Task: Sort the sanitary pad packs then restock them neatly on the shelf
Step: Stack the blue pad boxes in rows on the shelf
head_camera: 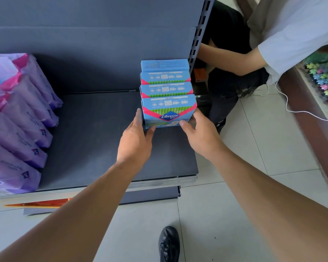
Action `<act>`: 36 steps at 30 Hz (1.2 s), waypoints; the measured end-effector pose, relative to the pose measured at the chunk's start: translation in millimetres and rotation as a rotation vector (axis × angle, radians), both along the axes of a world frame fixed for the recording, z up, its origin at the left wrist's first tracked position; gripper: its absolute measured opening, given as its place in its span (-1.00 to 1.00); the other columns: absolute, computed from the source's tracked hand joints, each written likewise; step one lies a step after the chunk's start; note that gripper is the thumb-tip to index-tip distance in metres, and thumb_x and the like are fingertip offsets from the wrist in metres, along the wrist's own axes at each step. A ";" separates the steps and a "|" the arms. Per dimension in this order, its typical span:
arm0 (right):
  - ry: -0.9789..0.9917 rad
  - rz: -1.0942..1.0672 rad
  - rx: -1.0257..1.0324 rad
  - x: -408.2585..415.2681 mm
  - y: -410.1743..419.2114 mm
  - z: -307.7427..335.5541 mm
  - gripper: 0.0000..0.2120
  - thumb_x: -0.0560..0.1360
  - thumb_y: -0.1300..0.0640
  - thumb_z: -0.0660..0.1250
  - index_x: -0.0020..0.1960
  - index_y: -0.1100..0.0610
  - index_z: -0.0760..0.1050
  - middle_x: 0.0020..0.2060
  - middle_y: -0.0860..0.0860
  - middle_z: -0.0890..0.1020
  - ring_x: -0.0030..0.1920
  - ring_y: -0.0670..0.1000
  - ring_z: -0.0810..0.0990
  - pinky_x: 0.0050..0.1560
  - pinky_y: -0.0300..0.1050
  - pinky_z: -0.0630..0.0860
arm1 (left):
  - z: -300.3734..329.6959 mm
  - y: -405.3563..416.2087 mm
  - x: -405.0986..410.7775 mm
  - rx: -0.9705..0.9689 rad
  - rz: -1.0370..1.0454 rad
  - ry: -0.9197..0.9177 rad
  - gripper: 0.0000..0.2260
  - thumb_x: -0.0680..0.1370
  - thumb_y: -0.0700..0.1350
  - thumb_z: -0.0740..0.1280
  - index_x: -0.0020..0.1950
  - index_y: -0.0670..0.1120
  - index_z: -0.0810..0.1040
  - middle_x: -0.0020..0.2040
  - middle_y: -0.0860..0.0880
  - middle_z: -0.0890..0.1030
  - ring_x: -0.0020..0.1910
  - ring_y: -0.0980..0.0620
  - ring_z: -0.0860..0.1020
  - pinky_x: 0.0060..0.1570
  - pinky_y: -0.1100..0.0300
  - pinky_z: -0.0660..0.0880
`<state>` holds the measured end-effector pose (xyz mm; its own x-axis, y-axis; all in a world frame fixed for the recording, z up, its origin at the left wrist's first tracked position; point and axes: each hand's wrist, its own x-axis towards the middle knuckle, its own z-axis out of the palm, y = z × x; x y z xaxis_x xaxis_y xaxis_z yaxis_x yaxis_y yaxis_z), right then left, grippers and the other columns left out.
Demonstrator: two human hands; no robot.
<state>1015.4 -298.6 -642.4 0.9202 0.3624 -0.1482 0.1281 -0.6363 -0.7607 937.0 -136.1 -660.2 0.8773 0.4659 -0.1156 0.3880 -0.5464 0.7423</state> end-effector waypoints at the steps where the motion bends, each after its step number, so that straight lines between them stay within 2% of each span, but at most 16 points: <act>1: -0.003 0.001 0.002 -0.7 -0.3 -0.6 -0.65 0.60 0.02 0.26 0.36 0.04 0.35 0.19 -0.07 0.57 0.11 -0.16 0.48 -0.01 -0.31 0.44 | -0.7 0.2 -1.2 0.001 0.000 0.004 -0.59 0.62 -0.03 0.25 0.45 -0.01 0.29 0.16 0.05 0.61 0.03 -0.01 0.56 -0.12 0.20 0.44; 4: -0.018 -0.005 -0.004 -2.5 -1.4 -2.4 -0.66 0.60 0.01 0.26 0.35 0.05 0.37 0.20 -0.05 0.58 0.20 -0.08 0.52 0.07 -0.22 0.51 | 0.7 -1.1 -2.5 0.019 0.003 0.001 -0.64 0.63 -0.06 0.24 0.42 -0.02 0.32 0.15 0.03 0.61 -0.01 -0.01 0.54 -0.15 0.20 0.42; 6: -0.023 -0.014 -0.009 -2.2 -1.2 -3.8 -0.67 0.61 0.00 0.25 0.33 0.05 0.38 0.18 -0.05 0.59 0.17 -0.09 0.53 0.08 -0.18 0.55 | 4.0 -2.4 -1.4 0.028 0.014 0.002 -0.67 0.63 -0.09 0.23 0.40 -0.04 0.35 0.09 0.01 0.61 -0.09 0.00 0.50 -0.19 0.19 0.38; 9: -0.038 -0.013 -0.031 -1.1 -0.2 -6.0 -0.68 0.61 -0.01 0.24 0.31 0.07 0.38 0.15 -0.05 0.59 0.09 -0.13 0.51 -0.03 -0.26 0.51 | 4.2 -1.9 1.0 0.034 0.025 0.012 -0.69 0.64 -0.10 0.22 0.39 -0.06 0.36 0.02 0.00 0.59 -0.14 -0.01 0.47 -0.25 0.19 0.34; 13: -0.031 -0.008 -0.037 -1.8 -0.3 -8.5 -0.67 0.60 -0.01 0.25 0.32 0.07 0.37 0.17 -0.04 0.59 0.15 -0.08 0.54 0.01 -0.23 0.53 | 4.0 -2.0 -0.7 0.046 0.017 0.019 -0.70 0.63 -0.09 0.22 0.36 -0.05 0.37 -0.01 0.01 0.59 -0.14 -0.04 0.49 -0.26 0.19 0.35; 15: -0.026 -0.010 -0.031 -3.2 -0.5 -7.0 -0.64 0.61 0.00 0.25 0.37 0.06 0.36 0.19 -0.04 0.58 0.19 -0.07 0.53 0.04 -0.24 0.50 | 2.6 -1.1 -3.3 0.042 0.009 0.015 -0.70 0.63 -0.06 0.23 0.36 -0.05 0.36 0.06 0.00 0.62 -0.06 -0.08 0.54 -0.19 0.14 0.44; 18: -0.030 -0.026 -0.046 -8.4 -2.7 -2.2 -0.58 0.61 0.03 0.25 0.44 0.04 0.30 0.23 -0.03 0.57 0.26 -0.04 0.51 0.07 -0.27 0.45 | 5.3 -0.5 -10.5 0.049 0.006 0.034 -0.58 0.62 -0.01 0.22 0.46 -0.05 0.27 0.26 -0.02 0.56 0.19 -0.09 0.53 0.09 0.02 0.52; 21: -0.066 -0.073 -0.110 -21.5 -12.7 7.3 -0.49 0.63 0.09 0.23 0.54 0.07 0.20 0.38 0.00 0.47 0.39 -0.01 0.41 0.17 -0.27 0.37 | 19.0 -7.0 -22.9 0.070 0.037 0.057 -0.49 0.63 0.00 0.19 0.55 -0.07 0.16 0.48 -0.04 0.36 0.40 -0.06 0.37 0.28 0.03 0.40; 24: -0.230 -0.104 -0.230 -51.0 -28.5 19.7 -0.53 0.61 0.14 0.20 0.50 0.16 0.27 0.39 0.05 0.46 0.37 0.07 0.42 0.26 -0.10 0.41 | 38.7 -16.3 -45.9 0.235 0.041 -0.015 -0.52 0.61 -0.02 0.22 0.51 -0.09 0.22 0.47 -0.06 0.32 0.43 -0.08 0.29 0.31 -0.01 0.32; 26: -0.352 -0.075 -0.310 -80.4 -43.2 30.8 -0.58 0.57 0.16 0.24 0.41 0.20 0.38 0.29 0.09 0.54 0.27 0.15 0.49 0.12 0.04 0.51 | 50.3 -24.7 -66.0 0.299 -0.019 -0.098 -0.57 0.59 -0.05 0.24 0.45 -0.09 0.31 0.42 -0.07 0.37 0.40 -0.08 0.30 0.31 -0.03 0.31; 28: -0.415 -0.060 -0.390 -115.1 -62.8 42.2 -0.62 0.53 0.17 0.28 0.34 0.22 0.44 0.22 0.11 0.57 0.18 0.20 0.52 -0.01 0.07 0.54 | 59.5 -39.2 -89.9 0.346 -0.151 -0.160 -0.61 0.56 -0.06 0.24 0.38 -0.09 0.39 0.35 -0.06 0.43 0.33 -0.08 0.34 0.26 -0.02 0.33; 33: -0.281 -0.160 -0.521 -219.6 -132.9 60.2 -0.60 0.56 0.13 0.21 0.39 0.16 0.39 0.30 0.05 0.51 0.24 0.16 0.47 0.03 0.06 0.51 | 78.1 -104.6 -153.5 0.316 -0.487 -0.182 -0.65 0.50 0.01 0.15 0.21 -0.08 0.51 0.12 -0.06 0.56 0.08 -0.13 0.48 0.05 0.01 0.43; 36: -0.156 -0.347 -0.503 -280.9 -187.4 57.7 -0.59 0.55 0.17 0.21 0.39 0.16 0.39 0.30 0.06 0.52 0.25 0.16 0.47 0.08 0.07 0.50 | 80.1 -157.4 -189.1 0.283 -0.669 -0.116 -0.71 0.53 -0.02 0.20 0.20 -0.05 0.52 0.11 -0.05 0.58 0.08 -0.14 0.54 0.04 0.01 0.46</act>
<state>734.6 -485.9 -584.7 0.9962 -0.0408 -0.0775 -0.0653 -0.9359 -0.3462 747.9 -293.6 -580.1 0.9838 -0.1748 0.0410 -0.1679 -0.8153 0.5541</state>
